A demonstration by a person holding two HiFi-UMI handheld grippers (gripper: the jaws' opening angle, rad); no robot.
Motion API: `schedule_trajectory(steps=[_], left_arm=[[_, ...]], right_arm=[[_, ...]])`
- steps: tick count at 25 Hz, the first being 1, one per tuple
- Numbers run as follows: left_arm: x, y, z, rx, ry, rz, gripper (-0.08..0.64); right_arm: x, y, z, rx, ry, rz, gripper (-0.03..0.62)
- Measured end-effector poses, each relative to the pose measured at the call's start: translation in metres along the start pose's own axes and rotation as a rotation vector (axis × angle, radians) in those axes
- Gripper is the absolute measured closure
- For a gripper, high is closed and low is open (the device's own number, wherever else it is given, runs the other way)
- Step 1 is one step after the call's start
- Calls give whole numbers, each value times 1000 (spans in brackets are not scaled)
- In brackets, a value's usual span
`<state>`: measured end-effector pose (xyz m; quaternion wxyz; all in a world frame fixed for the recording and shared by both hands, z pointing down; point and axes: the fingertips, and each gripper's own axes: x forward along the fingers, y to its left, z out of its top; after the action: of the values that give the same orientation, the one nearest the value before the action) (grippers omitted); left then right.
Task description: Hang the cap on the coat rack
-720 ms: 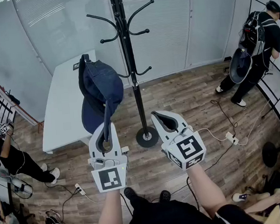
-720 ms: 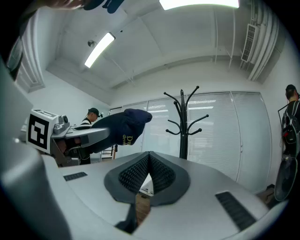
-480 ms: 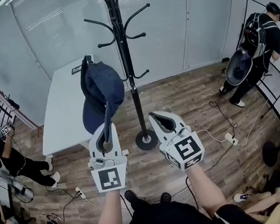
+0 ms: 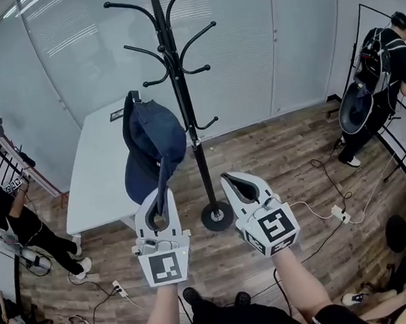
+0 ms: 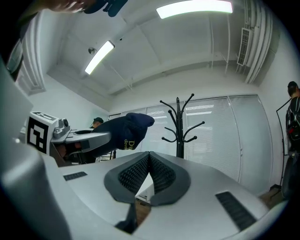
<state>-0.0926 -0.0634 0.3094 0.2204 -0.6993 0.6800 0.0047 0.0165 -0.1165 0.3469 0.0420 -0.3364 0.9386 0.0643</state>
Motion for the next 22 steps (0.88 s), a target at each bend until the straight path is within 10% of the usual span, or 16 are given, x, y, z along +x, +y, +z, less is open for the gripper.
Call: schedule_trajectory(steps=[22], left_arm=[[53, 56, 2, 12, -65, 83, 529]], right_arm=[[76, -15, 3, -22, 2, 60, 563]])
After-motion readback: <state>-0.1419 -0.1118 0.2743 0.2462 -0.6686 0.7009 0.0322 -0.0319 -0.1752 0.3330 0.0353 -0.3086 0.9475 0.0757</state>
